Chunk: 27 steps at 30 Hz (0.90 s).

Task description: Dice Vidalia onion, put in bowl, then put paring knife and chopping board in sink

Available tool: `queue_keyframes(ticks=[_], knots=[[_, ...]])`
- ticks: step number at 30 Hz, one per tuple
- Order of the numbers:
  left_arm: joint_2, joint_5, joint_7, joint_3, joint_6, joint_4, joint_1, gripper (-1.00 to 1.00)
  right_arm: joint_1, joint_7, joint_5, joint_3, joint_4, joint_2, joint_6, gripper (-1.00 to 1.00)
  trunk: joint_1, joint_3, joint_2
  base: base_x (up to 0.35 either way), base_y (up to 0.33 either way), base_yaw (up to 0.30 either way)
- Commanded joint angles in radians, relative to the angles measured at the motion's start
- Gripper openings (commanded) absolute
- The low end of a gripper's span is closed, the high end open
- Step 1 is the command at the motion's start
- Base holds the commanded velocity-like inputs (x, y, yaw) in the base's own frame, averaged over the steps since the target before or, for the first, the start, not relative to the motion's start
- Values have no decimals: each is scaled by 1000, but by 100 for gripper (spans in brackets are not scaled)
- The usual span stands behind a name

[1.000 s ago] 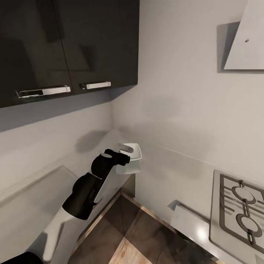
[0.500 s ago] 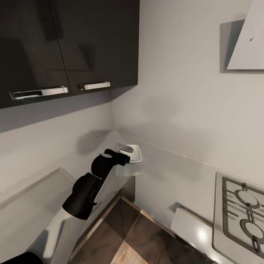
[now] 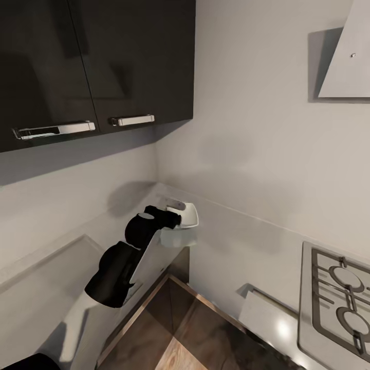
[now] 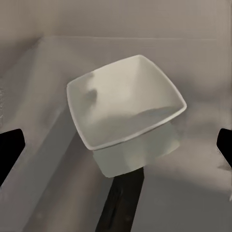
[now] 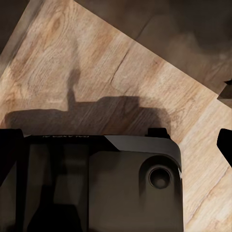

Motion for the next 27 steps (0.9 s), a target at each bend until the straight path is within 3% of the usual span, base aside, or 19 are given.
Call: queue_keyframes(ticks=[1,2,4,8,13,27], knots=[[-2,8,8,47,1,-15,-1,100,-1,4,-11,7,2,0,-4,100,1,-2,-2,0,0,0],[-3,8,8,65,0,-20,-1,100,-1,4,-11,7,2,0,-4,100,1,-2,-2,0,0,0],[-6,8,8,139,-22,-32,-1,100,-1,4,-11,7,2,0,-4,100,1,-2,-2,0,0,0],[-7,9,8,220,-77,-32,-1,100,-1,4,-11,7,2,0,-4,100,1,-2,-2,0,0,0],[-8,9,7,238,-100,-21,-1,100,-1,4,-11,7,2,0,-4,100,1,-2,-2,0,0,0],[-8,9,7,239,-117,-4,-1,100,-1,4,-11,7,2,0,-4,100,1,-12,-2,0,0,0]])
